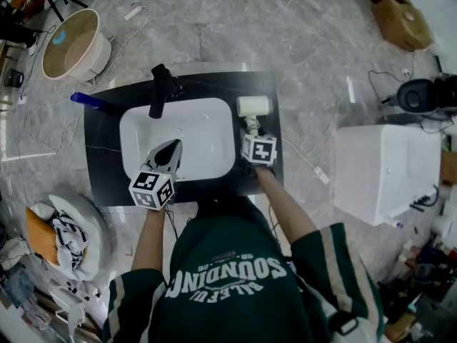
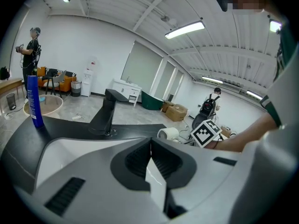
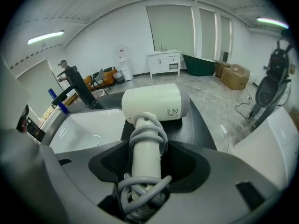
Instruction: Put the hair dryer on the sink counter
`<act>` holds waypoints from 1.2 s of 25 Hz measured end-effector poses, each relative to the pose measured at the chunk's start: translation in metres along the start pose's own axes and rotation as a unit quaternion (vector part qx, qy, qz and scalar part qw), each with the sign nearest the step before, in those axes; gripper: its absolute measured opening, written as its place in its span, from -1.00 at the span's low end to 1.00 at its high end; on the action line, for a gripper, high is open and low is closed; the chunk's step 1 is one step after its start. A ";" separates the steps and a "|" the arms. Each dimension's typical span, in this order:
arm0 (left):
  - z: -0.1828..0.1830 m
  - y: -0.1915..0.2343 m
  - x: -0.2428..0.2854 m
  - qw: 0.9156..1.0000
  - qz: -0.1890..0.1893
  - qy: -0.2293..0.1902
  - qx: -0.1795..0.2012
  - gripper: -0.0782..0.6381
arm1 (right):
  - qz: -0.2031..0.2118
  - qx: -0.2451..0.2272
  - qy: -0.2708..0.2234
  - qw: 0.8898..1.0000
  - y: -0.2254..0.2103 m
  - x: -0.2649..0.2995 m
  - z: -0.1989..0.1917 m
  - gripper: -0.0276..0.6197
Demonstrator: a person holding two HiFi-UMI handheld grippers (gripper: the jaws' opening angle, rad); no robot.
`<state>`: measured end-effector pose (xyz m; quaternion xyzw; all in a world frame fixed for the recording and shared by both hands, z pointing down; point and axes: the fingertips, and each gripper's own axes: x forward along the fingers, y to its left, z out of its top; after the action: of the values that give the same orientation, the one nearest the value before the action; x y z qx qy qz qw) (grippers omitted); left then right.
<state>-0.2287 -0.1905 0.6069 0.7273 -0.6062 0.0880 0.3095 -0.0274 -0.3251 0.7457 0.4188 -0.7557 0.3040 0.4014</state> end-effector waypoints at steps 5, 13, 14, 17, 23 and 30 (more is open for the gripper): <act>-0.002 -0.001 -0.014 1.000 -0.005 -0.006 0.009 -0.78 | -0.004 -0.007 -0.028 1.000 0.007 -0.015 0.001 -0.18; 0.004 -0.006 -0.040 0.999 -0.015 -0.025 0.033 -0.78 | -0.028 -0.015 -0.083 0.996 0.013 -0.058 0.005 -0.19; 0.004 -0.007 -0.044 0.999 -0.016 -0.028 0.036 -0.78 | -0.023 -0.021 -0.094 0.995 0.018 -0.065 0.006 -0.22; 0.007 -0.007 -0.056 0.998 -0.016 -0.038 0.044 -0.78 | -0.015 -0.043 -0.124 0.991 0.034 -0.086 0.010 -0.49; 0.016 -0.009 -0.076 0.996 -0.018 -0.055 0.061 -0.78 | 0.018 -0.065 -0.173 0.983 0.066 -0.123 0.016 -0.87; 0.032 -0.011 -0.098 0.994 -0.013 -0.081 0.078 -0.78 | 0.064 -0.096 -0.226 0.967 0.101 -0.158 0.027 -0.91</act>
<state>-0.2505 -0.1266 0.5284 0.7619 -0.6109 0.0720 0.2028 -0.0735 -0.2387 0.5836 0.3865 -0.8779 0.1523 0.2380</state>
